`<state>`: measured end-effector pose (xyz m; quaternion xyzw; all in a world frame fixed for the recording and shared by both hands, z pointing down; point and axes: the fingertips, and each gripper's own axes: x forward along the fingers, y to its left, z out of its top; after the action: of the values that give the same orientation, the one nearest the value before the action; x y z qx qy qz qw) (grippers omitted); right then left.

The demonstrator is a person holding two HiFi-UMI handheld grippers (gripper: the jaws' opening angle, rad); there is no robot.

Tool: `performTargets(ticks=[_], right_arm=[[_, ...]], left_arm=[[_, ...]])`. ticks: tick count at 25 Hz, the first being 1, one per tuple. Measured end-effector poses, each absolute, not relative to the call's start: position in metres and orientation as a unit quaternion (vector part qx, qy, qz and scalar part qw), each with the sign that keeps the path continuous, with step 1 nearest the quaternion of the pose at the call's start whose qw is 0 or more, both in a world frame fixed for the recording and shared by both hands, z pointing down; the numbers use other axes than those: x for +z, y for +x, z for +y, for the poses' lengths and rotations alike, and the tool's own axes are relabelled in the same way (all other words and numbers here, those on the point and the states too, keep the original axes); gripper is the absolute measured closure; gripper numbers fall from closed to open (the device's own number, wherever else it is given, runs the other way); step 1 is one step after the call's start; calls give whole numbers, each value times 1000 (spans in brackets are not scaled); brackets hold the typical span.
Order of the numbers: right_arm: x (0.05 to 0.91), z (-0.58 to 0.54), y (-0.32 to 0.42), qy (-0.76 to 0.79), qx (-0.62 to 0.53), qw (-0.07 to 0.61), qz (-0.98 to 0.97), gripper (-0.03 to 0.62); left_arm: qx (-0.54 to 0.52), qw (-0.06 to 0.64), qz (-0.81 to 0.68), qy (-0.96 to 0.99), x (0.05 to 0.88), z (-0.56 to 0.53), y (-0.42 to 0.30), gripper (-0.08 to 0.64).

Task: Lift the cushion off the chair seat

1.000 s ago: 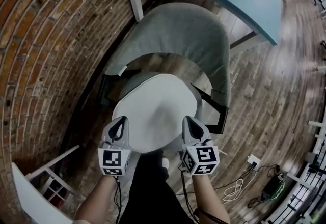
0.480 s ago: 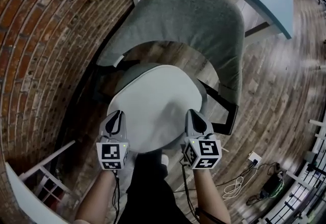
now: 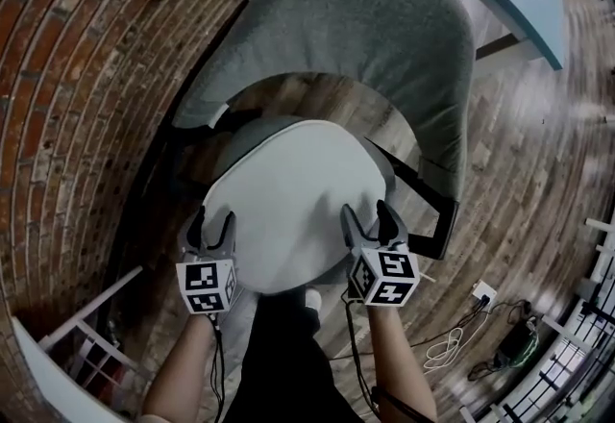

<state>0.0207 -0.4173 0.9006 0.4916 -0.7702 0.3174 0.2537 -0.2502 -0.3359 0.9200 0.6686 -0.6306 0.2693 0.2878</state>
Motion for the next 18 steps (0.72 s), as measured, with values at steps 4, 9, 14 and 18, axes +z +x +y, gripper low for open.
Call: performTargets(ticks=[4,9,14,18], right_arm=[[922,-424,28,509,335,253,-752,174],[942,-429,40,520,357,255,-733,131],[957,-432,44,511,372,266,-728,129],[965,-429,41,498,390,268,-727,129]], left_arm=[[260,320,-637,652,936,-332,-259,249],[254,346,-638,639,949,-329,-266,162],[245,375,-636,628,960,-326,-269,158],[235,395,-634,622,969,-325,-268,158]])
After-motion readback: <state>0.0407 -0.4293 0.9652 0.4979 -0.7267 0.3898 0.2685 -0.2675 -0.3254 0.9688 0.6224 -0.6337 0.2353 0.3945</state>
